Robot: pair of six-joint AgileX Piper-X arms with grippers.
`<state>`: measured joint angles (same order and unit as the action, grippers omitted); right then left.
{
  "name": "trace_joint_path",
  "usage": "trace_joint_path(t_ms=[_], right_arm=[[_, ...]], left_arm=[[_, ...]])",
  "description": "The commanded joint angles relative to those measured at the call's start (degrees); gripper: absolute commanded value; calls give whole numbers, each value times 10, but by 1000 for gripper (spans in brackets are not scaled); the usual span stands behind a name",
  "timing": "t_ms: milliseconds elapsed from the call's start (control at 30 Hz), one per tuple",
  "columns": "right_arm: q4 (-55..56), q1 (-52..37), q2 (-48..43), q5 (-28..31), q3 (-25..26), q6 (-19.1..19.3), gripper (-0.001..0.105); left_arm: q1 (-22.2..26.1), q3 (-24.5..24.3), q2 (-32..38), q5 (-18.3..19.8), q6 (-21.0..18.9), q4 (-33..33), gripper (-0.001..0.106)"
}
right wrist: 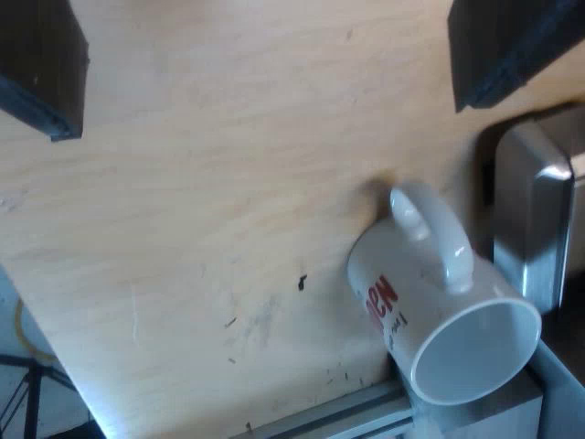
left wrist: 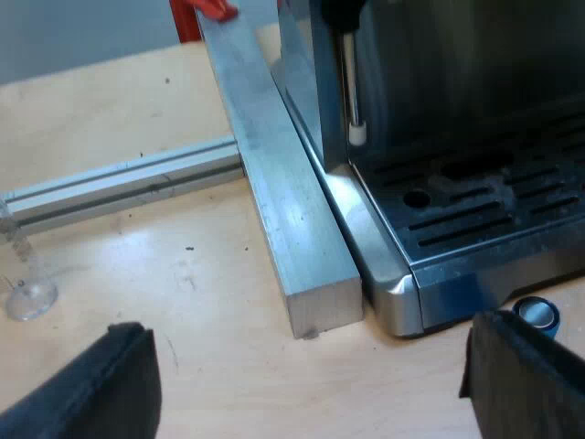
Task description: Put the handle in the coffee machine
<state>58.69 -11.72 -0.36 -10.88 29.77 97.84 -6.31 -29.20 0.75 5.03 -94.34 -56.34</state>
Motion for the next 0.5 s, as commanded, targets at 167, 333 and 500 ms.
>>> trace_joint_path(t_ms=[167,333,500], right_arm=[[30,34,29,-47,44,9,65],[47,83,78,-70,88,68,51],[53,142,145,-76,146,91,50]], left_arm=[[-63,-29,39,5,-6,6,67],[-89,-35,23,16,-6,6,60],[-160,-40,-26,118,-6,6,51]])
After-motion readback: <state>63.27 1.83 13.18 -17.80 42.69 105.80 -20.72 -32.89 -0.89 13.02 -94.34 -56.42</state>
